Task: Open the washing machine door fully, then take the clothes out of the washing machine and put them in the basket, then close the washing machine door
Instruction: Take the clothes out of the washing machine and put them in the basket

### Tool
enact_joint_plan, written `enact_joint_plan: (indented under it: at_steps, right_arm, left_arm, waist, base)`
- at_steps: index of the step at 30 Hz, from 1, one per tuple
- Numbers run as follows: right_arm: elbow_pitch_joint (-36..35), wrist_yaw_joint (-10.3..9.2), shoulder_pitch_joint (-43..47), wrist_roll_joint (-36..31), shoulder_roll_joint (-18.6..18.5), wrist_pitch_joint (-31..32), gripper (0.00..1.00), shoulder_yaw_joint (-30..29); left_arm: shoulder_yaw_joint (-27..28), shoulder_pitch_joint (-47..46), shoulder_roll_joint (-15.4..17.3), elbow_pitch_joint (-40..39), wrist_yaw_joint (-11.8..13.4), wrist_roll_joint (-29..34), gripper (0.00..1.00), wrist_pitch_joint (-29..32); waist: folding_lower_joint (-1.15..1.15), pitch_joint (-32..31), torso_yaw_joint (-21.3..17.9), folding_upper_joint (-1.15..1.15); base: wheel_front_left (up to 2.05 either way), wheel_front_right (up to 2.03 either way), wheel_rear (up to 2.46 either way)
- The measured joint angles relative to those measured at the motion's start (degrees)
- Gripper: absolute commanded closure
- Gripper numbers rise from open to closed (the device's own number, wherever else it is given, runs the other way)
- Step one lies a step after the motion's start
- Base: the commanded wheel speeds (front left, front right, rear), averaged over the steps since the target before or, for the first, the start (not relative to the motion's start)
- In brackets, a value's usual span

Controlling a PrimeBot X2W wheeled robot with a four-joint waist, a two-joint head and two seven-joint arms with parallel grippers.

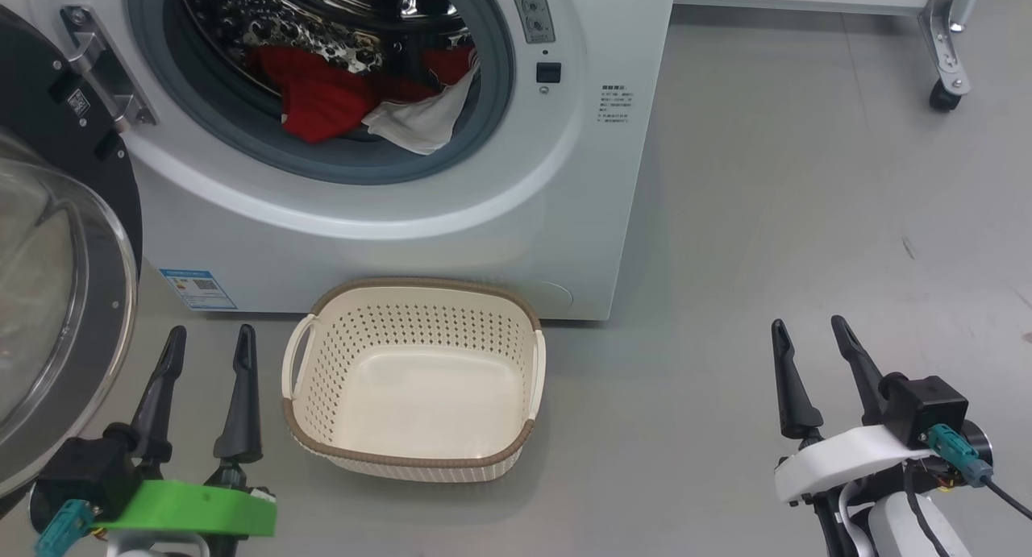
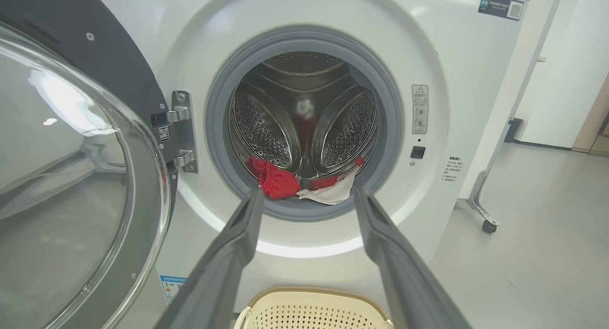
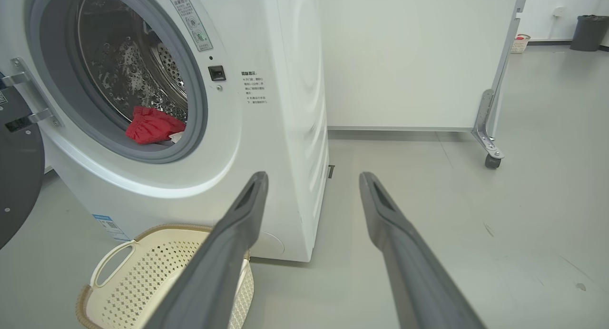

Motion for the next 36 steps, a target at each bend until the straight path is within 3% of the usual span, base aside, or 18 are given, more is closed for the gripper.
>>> enact_joint_plan:
  at_steps: [16,36]
  right_arm:
    - [0.2,0.44,0.0,0.0,0.1,0.0,0.0,0.2]
    - [0.2,0.45,-0.1,0.0,0.2,0.0,0.0,0.0]
  left_arm:
    - [-0.3,0.0,0.0,0.0,0.0,0.2,0.0,0.0]
    - [-0.8,0.0,0.0,0.0,0.0,0.5,0.0,0.0]
  waist:
    - [0.0,0.2,0.4,0.0]
    - [0.0,1.2,0.3,0.0]
  base:
    - [0.61,-0.61,0.0]
    - [0.05,-0.05,0.0]
